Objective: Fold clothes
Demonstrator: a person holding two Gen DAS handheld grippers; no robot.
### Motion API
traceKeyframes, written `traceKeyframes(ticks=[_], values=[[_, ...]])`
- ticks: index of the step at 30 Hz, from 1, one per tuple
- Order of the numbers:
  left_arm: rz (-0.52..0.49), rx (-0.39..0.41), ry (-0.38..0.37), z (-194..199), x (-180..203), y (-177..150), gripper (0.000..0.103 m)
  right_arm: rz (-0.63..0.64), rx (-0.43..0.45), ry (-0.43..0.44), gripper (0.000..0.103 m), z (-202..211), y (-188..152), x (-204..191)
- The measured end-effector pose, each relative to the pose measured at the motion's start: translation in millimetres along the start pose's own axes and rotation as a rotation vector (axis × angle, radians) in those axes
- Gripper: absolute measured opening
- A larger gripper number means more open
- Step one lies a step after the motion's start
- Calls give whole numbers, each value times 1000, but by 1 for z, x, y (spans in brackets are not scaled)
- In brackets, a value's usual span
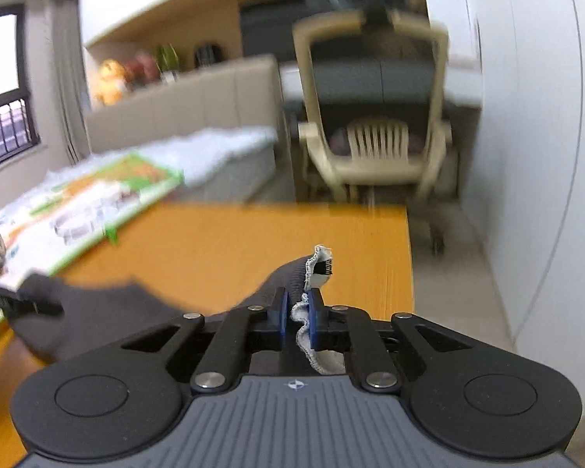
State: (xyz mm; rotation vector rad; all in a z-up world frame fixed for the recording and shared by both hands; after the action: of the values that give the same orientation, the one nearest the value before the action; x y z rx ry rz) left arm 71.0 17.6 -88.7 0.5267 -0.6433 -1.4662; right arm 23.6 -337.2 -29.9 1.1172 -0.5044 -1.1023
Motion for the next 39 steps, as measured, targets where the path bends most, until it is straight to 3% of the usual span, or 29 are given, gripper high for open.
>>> traceKeyframes(ticks=[5, 7, 9, 14, 16, 19, 25, 30, 33, 39], values=[[-33, 30, -86, 15, 40, 9, 94, -117, -105, -43, 11, -24, -33, 35], [-46, 42, -121, 21, 57, 12, 94, -181, -167, -83, 13, -31, -60, 49], [-60, 55, -156, 27, 73, 16, 94, -225, -140, -108, 26, -23, -68, 58], [-93, 85, -242, 44, 114, 24, 92, -336, -38, -106, 30, 13, -53, 70], [-113, 50, -307, 38, 153, 19, 76, -435, -10, -55, 30, 25, -54, 70], [-105, -5, -349, 22, 194, 7, 61, -566, -3, -24, 30, 29, -73, 70], [16, -91, -311, -8, 214, -18, 60, -758, -27, 2, 30, 17, -107, 72], [17, -106, -322, -6, 209, -20, 67, -883, -1, 61, 30, -5, -111, 78], [18, -115, -329, -5, 205, -21, 69, -865, 5, 85, 21, -22, -107, 77], [16, -130, -336, -3, 197, -19, 68, -376, -47, 48, 15, -27, -76, 21]])
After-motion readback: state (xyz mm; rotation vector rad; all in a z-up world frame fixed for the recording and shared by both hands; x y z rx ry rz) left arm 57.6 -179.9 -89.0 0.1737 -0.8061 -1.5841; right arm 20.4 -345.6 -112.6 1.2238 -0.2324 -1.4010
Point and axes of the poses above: each gripper's, at about its wrist camera, not at the fingertips, and z roughly against the way its jaws point, x to its right, y to its top, the point moved 10 cm from there along -z, roughly the way its jaws point, and after that the axes turned 10 degrees about y, right-handed, at the moved point
